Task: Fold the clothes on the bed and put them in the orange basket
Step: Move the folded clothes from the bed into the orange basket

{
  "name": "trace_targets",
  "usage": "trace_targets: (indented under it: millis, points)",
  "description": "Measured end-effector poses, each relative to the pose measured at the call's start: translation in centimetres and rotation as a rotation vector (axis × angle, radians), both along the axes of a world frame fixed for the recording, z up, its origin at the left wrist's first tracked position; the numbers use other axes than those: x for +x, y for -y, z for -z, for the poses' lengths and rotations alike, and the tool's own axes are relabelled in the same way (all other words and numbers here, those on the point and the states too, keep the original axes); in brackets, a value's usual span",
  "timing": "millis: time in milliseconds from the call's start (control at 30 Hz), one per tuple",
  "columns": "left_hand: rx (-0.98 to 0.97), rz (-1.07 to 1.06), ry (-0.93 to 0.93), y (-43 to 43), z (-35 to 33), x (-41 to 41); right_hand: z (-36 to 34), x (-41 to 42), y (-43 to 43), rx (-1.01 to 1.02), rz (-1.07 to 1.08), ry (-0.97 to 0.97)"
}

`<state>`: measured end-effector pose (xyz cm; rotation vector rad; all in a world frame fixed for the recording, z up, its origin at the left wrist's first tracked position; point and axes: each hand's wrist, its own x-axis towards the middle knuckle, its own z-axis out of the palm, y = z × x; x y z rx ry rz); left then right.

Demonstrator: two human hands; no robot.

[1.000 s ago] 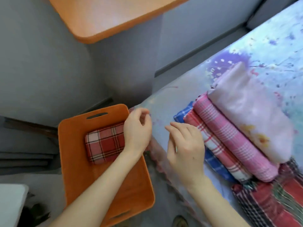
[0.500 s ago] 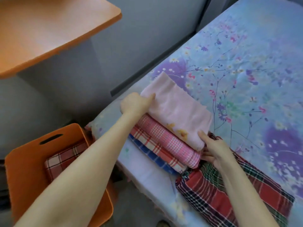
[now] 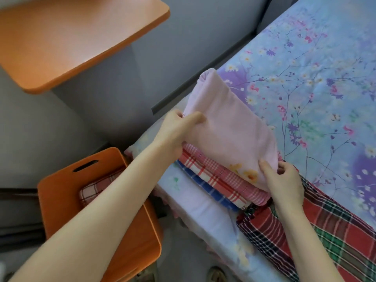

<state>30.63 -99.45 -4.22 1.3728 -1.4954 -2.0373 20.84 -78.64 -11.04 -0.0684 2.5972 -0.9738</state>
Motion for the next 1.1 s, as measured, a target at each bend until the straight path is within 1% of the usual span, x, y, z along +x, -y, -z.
trace_targets:
  millis: [67,100,133,167,267,300,333,367,433,467,533,600,667,733,800,867,967,1033,1100]
  points:
    - [0.114,-0.108,-0.026,0.1,-0.5,2.5,-1.1,1.9,0.0,0.256,-0.037,-0.145]
    - [0.180,-0.154,-0.033,0.3,-0.3,3.5,-1.6,2.8,-0.1,0.315,-0.045,-0.157]
    - [0.257,-0.198,-0.038,0.7,-0.2,4.8,-2.0,3.8,-0.1,0.311,-0.051,-0.101]
    - [0.330,-0.239,-0.042,1.3,0.1,6.6,-2.3,4.9,0.4,0.210,-0.063,0.043]
    - [0.484,-0.334,-0.050,2.5,0.9,12.4,-3.4,8.8,2.9,-0.379,0.058,0.681]
    - [0.506,-0.347,-0.055,3.0,1.3,14.8,-3.3,10.2,3.8,-0.497,0.087,0.775]
    - [0.512,-0.331,-0.058,3.4,1.8,16.9,-3.2,11.3,4.6,-0.582,0.079,0.780]
    - [0.496,-0.314,-0.044,3.9,2.3,19.5,-3.1,12.9,5.7,-0.604,0.030,0.714]
    - [0.405,-0.198,0.039,4.4,3.8,23.8,-3.2,15.7,7.2,-0.619,-0.132,0.577]
    - [0.333,-0.152,0.113,4.8,5.0,26.4,-2.8,17.6,8.4,-0.594,-0.221,0.550]
    - [0.263,-0.207,0.255,4.6,7.7,30.4,-0.8,20.8,10.4,-0.441,-0.392,0.519]
    - [0.254,-0.320,0.354,3.6,11.7,33.7,3.4,23.3,11.8,-0.208,-0.537,0.434]
    - [0.291,-0.368,0.411,1.8,16.4,36.1,8.6,26.2,13.0,-0.006,-0.632,0.356]
    - [0.299,-0.394,0.503,-0.4,20.5,36.6,12.7,28.3,13.3,0.162,-0.682,0.270]
    - [0.289,-0.492,0.665,-1.6,24.0,36.3,15.9,29.9,13.7,0.332,-0.713,0.204]
    - [0.326,-0.536,0.812,-2.3,27.3,36.0,18.7,31.1,14.4,0.460,-0.730,0.206]
    - [0.297,-0.478,0.799,-3.5,31.1,36.1,22.1,31.3,15.3,0.565,-0.748,0.240]
    - [0.261,-0.445,0.867,-3.8,33.2,36.4,24.4,31.0,15.4,0.612,-0.763,0.253]
    - [0.195,-0.392,0.887,-3.8,34.8,36.6,26.2,30.4,14.9,0.658,-0.763,0.229]
